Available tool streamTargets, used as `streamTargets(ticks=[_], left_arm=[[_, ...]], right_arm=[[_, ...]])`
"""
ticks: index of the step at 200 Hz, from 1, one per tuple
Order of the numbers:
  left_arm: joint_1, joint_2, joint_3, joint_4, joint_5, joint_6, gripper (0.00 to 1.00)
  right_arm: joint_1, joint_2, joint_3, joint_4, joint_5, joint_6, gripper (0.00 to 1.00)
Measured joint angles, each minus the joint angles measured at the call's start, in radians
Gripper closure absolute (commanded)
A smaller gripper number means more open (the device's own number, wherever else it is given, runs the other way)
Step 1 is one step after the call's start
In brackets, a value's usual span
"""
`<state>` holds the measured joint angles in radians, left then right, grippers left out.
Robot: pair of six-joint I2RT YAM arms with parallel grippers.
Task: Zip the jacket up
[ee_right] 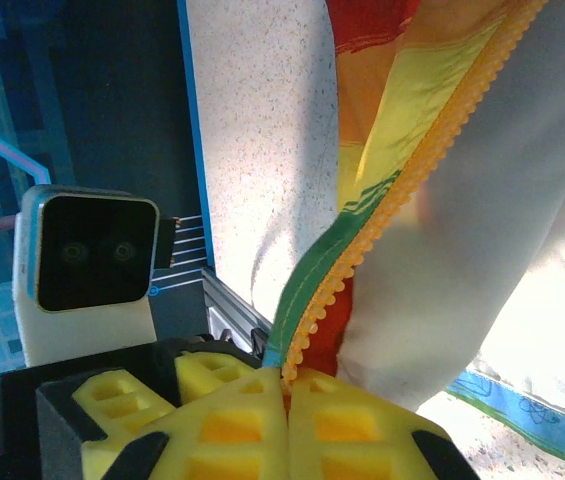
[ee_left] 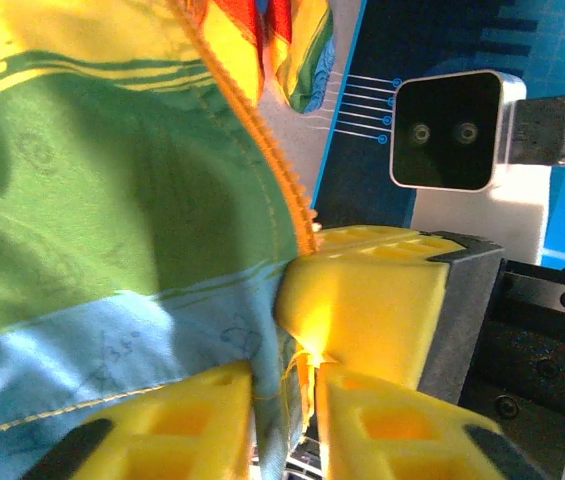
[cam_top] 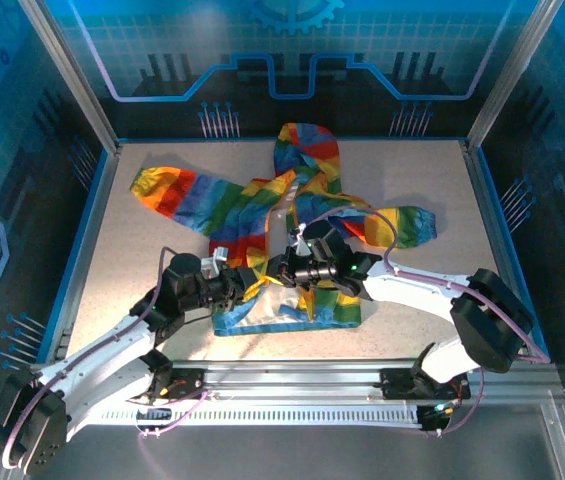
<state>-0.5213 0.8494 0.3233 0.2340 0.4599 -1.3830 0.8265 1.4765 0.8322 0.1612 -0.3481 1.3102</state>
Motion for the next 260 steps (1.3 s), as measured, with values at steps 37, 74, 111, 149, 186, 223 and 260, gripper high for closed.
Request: streamTargets(ticks=[37,74,111,149,186,223,260], left_arm=[[0.0,-0.002,-0.003,0.003,0.0,-0.003,1.0],[0.0,-0.024,-0.005,-0.019,0.001,0.021,1.0],[0.001,-0.028,-0.008,-0.019,0.011,0.037,1.0],[0.01,-0.027,-0.008,-0.027,0.026,0.058,0.93],[0.016,-0.026,-0.008,-0.018,0.042,0.073,0.82],[0.019,-0.002,-0.008,0.001,0.061,0.074,0.89],[0.022,0.01,-0.012,0.016,0.072,0.077,0.95]], right_arm=[[0.0,0.0,0.0,0.001,0.0,0.003,0.85],[-0.002,0.0,-0.002,0.012,-0.021,0.011,0.81],[-0.01,0.003,-0.008,0.035,-0.053,0.017,0.91],[-0.016,0.026,-0.009,0.048,-0.082,0.022,1.0],[-0.016,0.033,-0.009,0.069,-0.087,0.022,1.0],[-0.016,0.034,-0.009,0.08,-0.087,0.022,1.0],[-0.016,0.037,-0.009,0.08,-0.087,0.022,1.0]])
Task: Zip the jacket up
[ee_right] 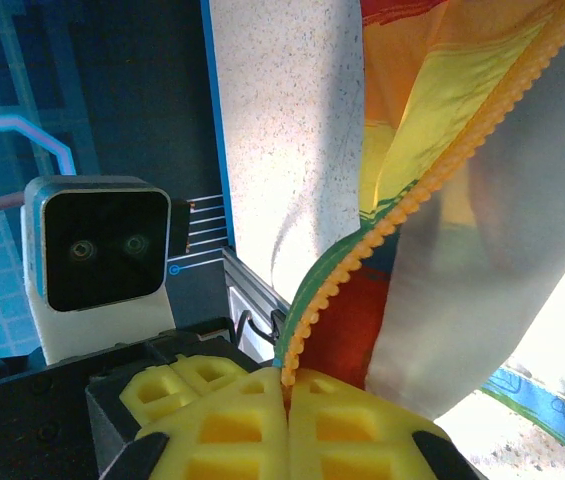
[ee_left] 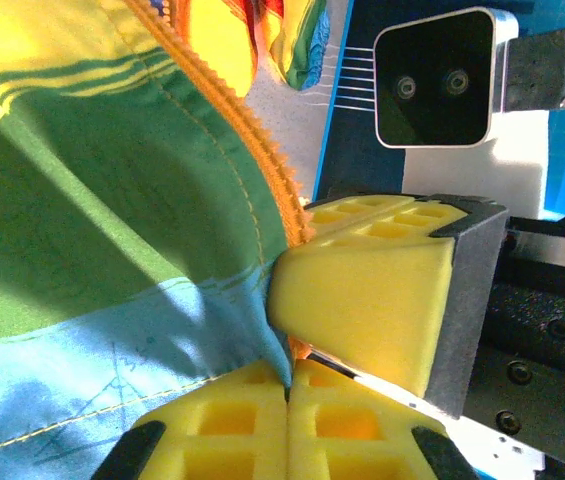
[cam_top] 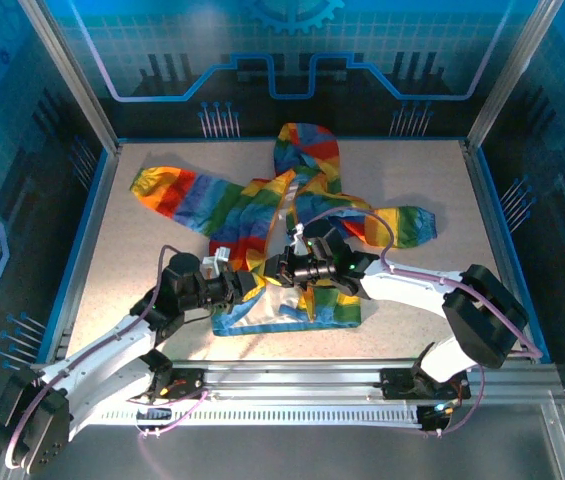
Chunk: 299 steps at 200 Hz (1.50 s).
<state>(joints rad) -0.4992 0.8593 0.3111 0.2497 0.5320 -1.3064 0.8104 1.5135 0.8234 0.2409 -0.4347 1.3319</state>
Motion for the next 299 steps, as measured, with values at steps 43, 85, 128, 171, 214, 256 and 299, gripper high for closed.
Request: streamTargets(ticks=[43,85,128,171,214,256,299], left_arm=[[0.003,-0.012,0.0,-0.013,0.0,0.001,0.8],[0.011,-0.025,0.0,-0.021,0.0,0.003,0.95],[0.012,-0.025,-0.001,-0.021,0.001,0.005,0.94],[0.019,-0.032,-0.002,-0.043,0.005,0.017,0.84],[0.023,-0.035,-0.002,-0.046,0.009,0.026,0.92],[0.023,-0.037,-0.002,-0.047,0.016,0.026,0.83],[0.023,-0.037,-0.008,-0.045,0.019,0.026,0.84]], right_arm=[[0.0,0.0,-0.005,0.004,0.0,0.0,1.0],[0.0,0.0,-0.006,0.007,0.001,0.0,1.0],[0.0,0.0,-0.006,0.007,0.005,-0.001,1.0],[0.001,0.0,-0.006,-0.014,0.008,-0.018,1.0],[0.001,0.0,-0.006,-0.025,0.009,-0.031,1.0],[0.009,0.0,-0.003,-0.035,0.011,-0.035,1.0],[0.009,0.0,0.006,-0.048,0.011,-0.042,1.0]])
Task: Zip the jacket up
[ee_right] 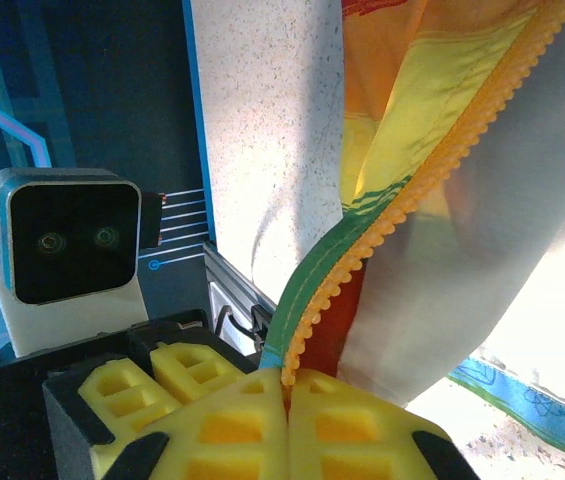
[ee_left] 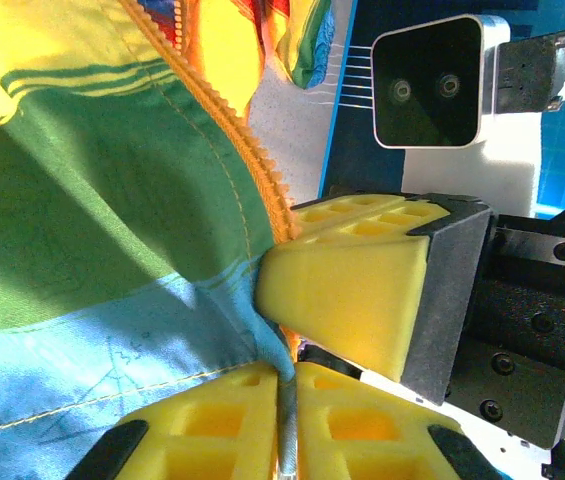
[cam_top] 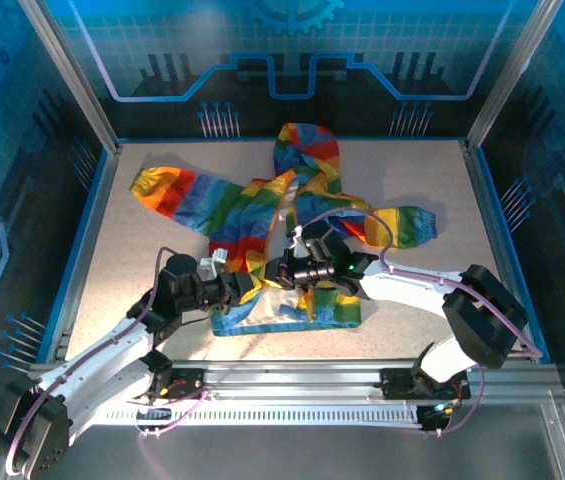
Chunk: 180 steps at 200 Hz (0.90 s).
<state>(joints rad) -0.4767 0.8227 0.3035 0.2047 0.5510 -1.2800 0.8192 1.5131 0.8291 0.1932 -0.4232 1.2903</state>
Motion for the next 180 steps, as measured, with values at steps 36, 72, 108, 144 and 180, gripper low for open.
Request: streamTargets(ticks=[36,72,108,144,180], left_arm=[[0.0,0.0,0.0,0.003,0.004,-0.003,0.83],[0.0,0.001,-0.006,0.003,0.007,-0.003,0.84],[0.0,0.003,-0.006,0.005,0.008,-0.003,0.85],[0.0,0.008,-0.007,0.011,0.008,-0.003,0.89],[0.002,0.008,-0.011,0.017,0.012,-0.005,1.0]], right_arm=[[0.0,0.0,0.014,-0.007,0.0,-0.005,1.0],[0.001,0.004,0.017,-0.007,0.0,-0.008,1.0],[0.001,0.013,0.017,-0.008,-0.001,-0.008,1.0],[0.001,0.013,0.017,-0.007,-0.001,-0.008,1.0],[0.001,0.014,0.017,-0.009,0.0,-0.008,0.99]])
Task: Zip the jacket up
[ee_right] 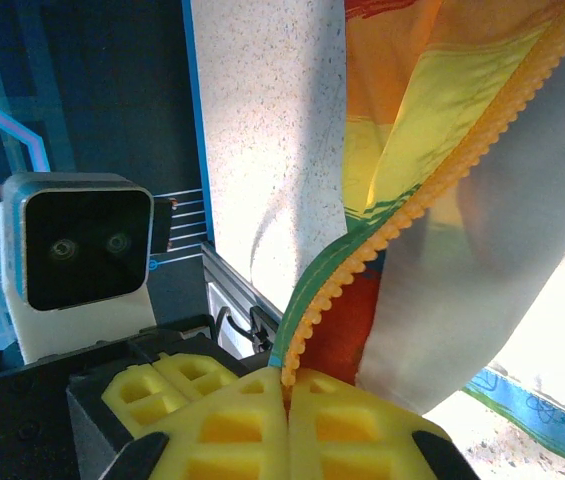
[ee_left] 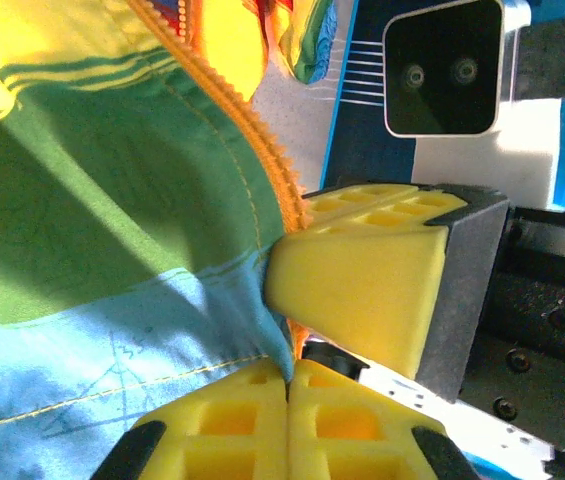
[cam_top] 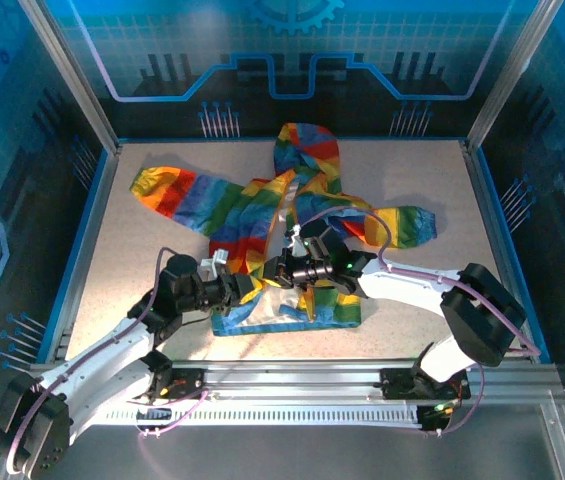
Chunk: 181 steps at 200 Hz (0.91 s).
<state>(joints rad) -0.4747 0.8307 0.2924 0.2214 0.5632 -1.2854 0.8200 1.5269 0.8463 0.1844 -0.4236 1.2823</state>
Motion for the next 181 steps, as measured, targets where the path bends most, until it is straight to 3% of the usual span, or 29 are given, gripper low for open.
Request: streamTargets(ticks=[24,52,117,181], left_arm=[[0.001,0.004,-0.002,0.001,0.003,0.006,1.0],[0.002,0.033,0.014,-0.065,0.002,0.058,1.0],[0.004,0.098,0.251,-0.381,-0.037,0.318,1.0],[-0.003,0.214,0.283,-0.433,-0.078,0.45,1.0]], right_arm=[[-0.001,0.0,0.0,-0.01,0.0,-0.012,0.81],[-0.028,-0.022,0.003,-0.082,-0.004,-0.077,0.69],[-0.177,-0.2,0.034,-0.502,0.087,-0.356,0.61],[-0.181,-0.294,-0.115,-0.707,0.212,-0.438,0.62]])
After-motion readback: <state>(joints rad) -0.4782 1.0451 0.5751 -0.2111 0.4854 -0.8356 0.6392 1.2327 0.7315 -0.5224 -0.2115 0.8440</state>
